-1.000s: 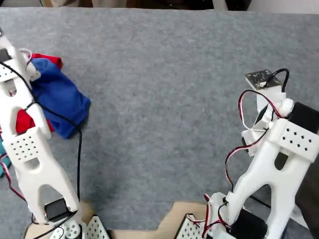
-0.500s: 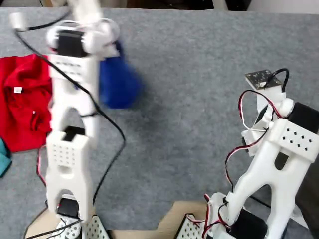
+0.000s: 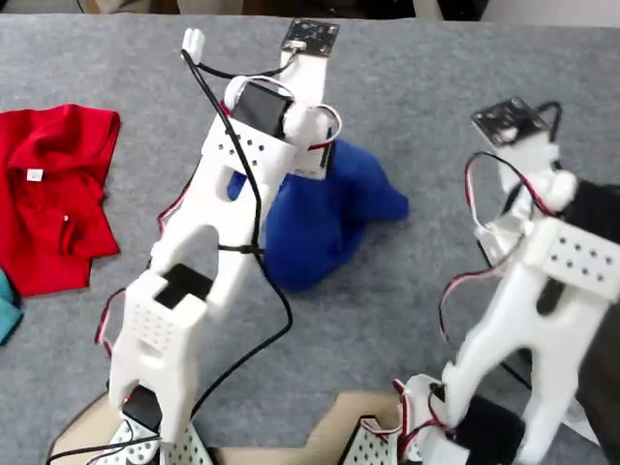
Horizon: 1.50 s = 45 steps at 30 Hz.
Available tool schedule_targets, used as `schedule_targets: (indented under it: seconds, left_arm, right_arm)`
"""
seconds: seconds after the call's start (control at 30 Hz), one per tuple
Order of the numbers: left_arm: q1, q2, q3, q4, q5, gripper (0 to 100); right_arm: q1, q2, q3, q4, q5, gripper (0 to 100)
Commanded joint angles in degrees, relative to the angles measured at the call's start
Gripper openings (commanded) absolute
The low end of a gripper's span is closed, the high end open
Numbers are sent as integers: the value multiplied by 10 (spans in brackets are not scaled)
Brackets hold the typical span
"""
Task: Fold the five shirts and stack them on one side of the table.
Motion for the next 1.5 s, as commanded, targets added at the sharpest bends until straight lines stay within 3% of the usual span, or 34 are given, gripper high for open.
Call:
schedule_targets:
  seconds: [0.0, 0.27, 0.47, 0.6, 0.7, 0.83, 1.03, 1.2, 1.33, 1.47]
  left_arm:
    - [-54, -86, 30, 6, 6, 239]
    - [-220, -211, 158, 6, 3, 298]
    - [-367, -224, 284, 5, 4, 297]
    - [-395, -224, 377, -11, 4, 296]
    - [-389, -227, 466, -76, 7, 295]
    - [-351, -224, 557, -193, 53, 294]
    - [-291, -222, 646, -440, 166, 293]
    - [-236, -189, 669, -631, 273, 291]
    - [-215, -110, 628, -717, 313, 246]
    - [-213, -12, 540, -723, 316, 182]
  right_arm:
    - [-56, 63, -73, 8, -23, 361]
    - [-208, 298, -273, 9, -83, 361]
    - [-308, 460, -453, 9, -85, 361]
    - [-348, 564, -555, 5, -84, 348]
    - [-357, 654, -629, 0, -85, 246]
    - [-340, 758, -739, -4, -85, 12]
    - [-226, 844, -934, -6, -82, 5]
    - [-125, 900, -989, -68, -81, 6]
    - [-75, 938, -990, -116, -81, 9]
    - [-73, 932, -988, -117, -84, 9]
